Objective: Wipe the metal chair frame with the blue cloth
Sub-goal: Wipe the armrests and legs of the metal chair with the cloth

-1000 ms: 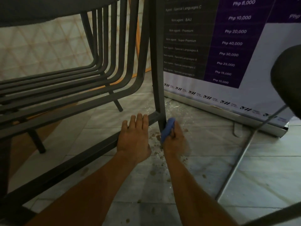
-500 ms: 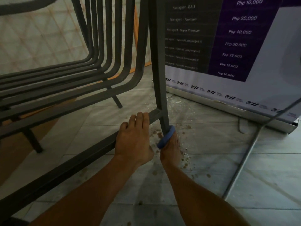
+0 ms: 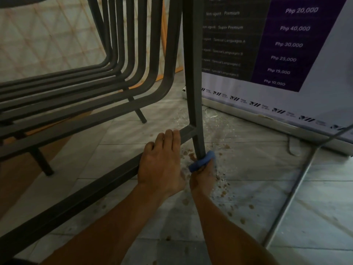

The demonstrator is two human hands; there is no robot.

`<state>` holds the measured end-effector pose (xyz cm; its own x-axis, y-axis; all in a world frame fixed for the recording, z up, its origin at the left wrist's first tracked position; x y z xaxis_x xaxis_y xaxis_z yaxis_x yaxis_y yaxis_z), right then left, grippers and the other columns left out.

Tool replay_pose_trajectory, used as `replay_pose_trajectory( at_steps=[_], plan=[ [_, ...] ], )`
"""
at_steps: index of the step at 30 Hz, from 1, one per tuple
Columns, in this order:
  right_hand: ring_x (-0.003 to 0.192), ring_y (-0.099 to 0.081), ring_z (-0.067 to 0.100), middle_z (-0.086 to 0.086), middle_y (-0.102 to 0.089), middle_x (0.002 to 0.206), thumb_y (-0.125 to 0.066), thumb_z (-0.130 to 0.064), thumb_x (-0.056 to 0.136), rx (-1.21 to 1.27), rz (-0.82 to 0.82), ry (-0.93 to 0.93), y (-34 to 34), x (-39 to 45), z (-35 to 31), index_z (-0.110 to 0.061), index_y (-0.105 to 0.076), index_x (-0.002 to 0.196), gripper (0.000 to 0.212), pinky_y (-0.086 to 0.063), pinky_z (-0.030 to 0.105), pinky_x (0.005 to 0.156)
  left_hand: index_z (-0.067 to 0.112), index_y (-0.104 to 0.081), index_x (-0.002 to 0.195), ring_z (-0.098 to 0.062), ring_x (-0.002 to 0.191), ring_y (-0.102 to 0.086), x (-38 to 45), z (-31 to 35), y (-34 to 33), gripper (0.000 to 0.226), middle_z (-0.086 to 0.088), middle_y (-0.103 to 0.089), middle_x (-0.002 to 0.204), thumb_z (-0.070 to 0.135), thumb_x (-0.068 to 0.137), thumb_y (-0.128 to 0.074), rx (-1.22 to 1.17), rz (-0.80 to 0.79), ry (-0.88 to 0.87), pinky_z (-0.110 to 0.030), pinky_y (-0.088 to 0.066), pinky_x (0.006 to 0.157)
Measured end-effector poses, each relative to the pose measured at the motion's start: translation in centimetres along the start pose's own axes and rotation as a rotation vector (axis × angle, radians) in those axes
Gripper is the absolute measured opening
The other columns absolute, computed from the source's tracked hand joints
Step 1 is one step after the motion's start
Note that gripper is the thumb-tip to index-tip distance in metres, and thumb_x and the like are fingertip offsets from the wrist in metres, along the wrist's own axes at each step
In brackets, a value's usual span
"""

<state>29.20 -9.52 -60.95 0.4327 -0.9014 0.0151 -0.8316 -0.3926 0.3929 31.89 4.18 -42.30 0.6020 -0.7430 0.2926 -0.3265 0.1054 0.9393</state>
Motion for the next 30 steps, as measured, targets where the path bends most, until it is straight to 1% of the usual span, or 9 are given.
replay_pose_trajectory(
  at_steps=[2, 5, 8, 10, 14, 18, 20, 25, 30],
  plan=[
    [0.087, -0.063, 0.032, 0.013, -0.062, 0.089, -0.055, -0.024, 0.091, -0.022, -0.024, -0.112, -0.6, 0.9, 2.1, -0.023, -0.062, 0.083, 0.011, -0.054, 0.044, 0.073, 0.013, 0.009, 0.147, -0.029, 0.144, -0.019, 0.0, 0.0, 0.2, 0.116, -0.012, -0.012, 0.159, 0.058, 0.069, -0.064, -0.008, 0.001, 0.003, -0.044, -0.024, 0.114],
    [0.087, -0.059, 0.028, 0.019, -0.062, 0.103, -0.033, -0.05, 0.097, 0.072, -0.041, -0.502, -1.4, 0.2, 6.9, -0.006, -0.06, 0.108, 0.053, -0.05, 0.038, 0.078, 0.012, 0.01, 0.146, -0.029, 0.143, -0.021, 0.0, 0.1, 0.2, 0.12, -0.013, -0.013, 0.158, 0.059, 0.067, -0.066, 0.0, -0.001, 0.003, -0.044, -0.025, 0.113],
    [0.075, -0.053, 0.02, 0.013, -0.065, 0.1, -0.047, -0.032, 0.093, -0.093, -0.046, -0.182, -0.1, -0.1, 2.9, -0.016, -0.05, 0.116, 0.029, -0.045, 0.033, 0.068, 0.011, 0.011, 0.146, -0.029, 0.142, -0.021, 0.0, 0.1, 0.0, 0.123, -0.013, -0.013, 0.158, 0.06, 0.065, -0.068, 0.004, -0.008, 0.004, -0.044, -0.025, 0.113],
    [0.073, -0.05, 0.013, 0.004, -0.063, 0.096, -0.049, -0.022, 0.089, -0.091, -0.048, 0.033, 0.7, -0.3, 0.0, -0.025, -0.042, 0.125, 0.036, -0.038, 0.026, 0.062, 0.011, 0.012, 0.146, -0.03, 0.143, -0.02, 0.1, 0.1, -0.1, 0.125, -0.013, -0.012, 0.158, 0.061, 0.064, -0.069, 0.004, -0.013, 0.016, -0.044, -0.024, 0.114],
    [0.053, -0.05, -0.002, -0.005, -0.056, 0.073, -0.043, -0.022, 0.098, 0.087, 0.057, 0.083, 3.5, -0.7, -5.1, -0.015, -0.053, 0.126, 0.03, -0.034, 0.005, 0.049, 0.012, 0.014, 0.145, -0.03, 0.144, -0.018, 0.1, 0.0, -0.3, 0.126, -0.014, -0.011, 0.159, 0.062, 0.064, -0.068, -0.004, -0.028, 0.027, -0.045, -0.022, 0.115],
    [0.037, -0.044, -0.001, -0.007, -0.048, 0.052, -0.045, -0.02, 0.099, 0.218, 0.034, 0.239, 6.2, -0.2, -10.8, -0.009, -0.063, 0.115, 0.026, -0.035, 0.006, 0.038, 0.011, 0.014, 0.146, -0.029, 0.145, -0.014, 0.1, 0.0, -0.2, 0.126, -0.013, -0.006, 0.16, 0.062, 0.064, -0.067, -0.021, -0.063, 0.022, -0.045, -0.018, 0.116],
    [0.042, -0.049, -0.001, -0.012, -0.05, 0.058, -0.047, -0.019, 0.098, 0.18, 0.001, 0.344, 7.8, -0.6, -14.3, -0.029, -0.054, 0.123, 0.027, -0.039, 0.007, 0.042, 0.011, 0.012, 0.147, -0.029, 0.145, -0.015, 0.1, 0.1, 0.0, 0.124, -0.013, -0.007, 0.16, 0.062, 0.065, -0.065, -0.025, -0.072, 0.016, -0.044, -0.019, 0.116],
    [0.05, -0.048, 0.006, 0.0, -0.059, 0.069, -0.055, -0.024, 0.094, 0.089, 0.143, 0.504, 11.3, -1.0, -22.6, -0.023, -0.051, 0.132, 0.038, -0.034, 0.008, 0.047, 0.008, 0.005, 0.149, -0.03, 0.143, -0.017, -0.1, 0.2, 0.7, 0.118, -0.014, -0.009, 0.159, 0.064, 0.067, -0.06, -0.011, -0.083, 0.002, -0.045, -0.022, 0.114],
    [0.074, -0.063, 0.025, 0.016, -0.069, 0.092, -0.055, -0.025, 0.094, 0.119, 0.232, 0.621, 13.3, -2.1, -27.7, -0.017, -0.049, 0.133, 0.041, -0.053, 0.037, 0.068, 0.009, 0.005, 0.149, -0.029, 0.143, -0.018, -0.1, 0.1, 1.0, 0.122, -0.013, -0.01, 0.159, 0.063, 0.064, -0.064, -0.034, -0.121, 0.008, -0.044, -0.023, 0.114]
  ],
)
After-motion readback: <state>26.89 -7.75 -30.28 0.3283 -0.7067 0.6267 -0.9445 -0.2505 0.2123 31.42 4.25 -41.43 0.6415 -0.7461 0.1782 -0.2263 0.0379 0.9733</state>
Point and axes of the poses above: each hand's wrist, its own x-axis towards the middle knuckle, its own y-axis out of the back of the hand, z = x × y, the point moved 10 cm from there along x, towards the middle knuckle
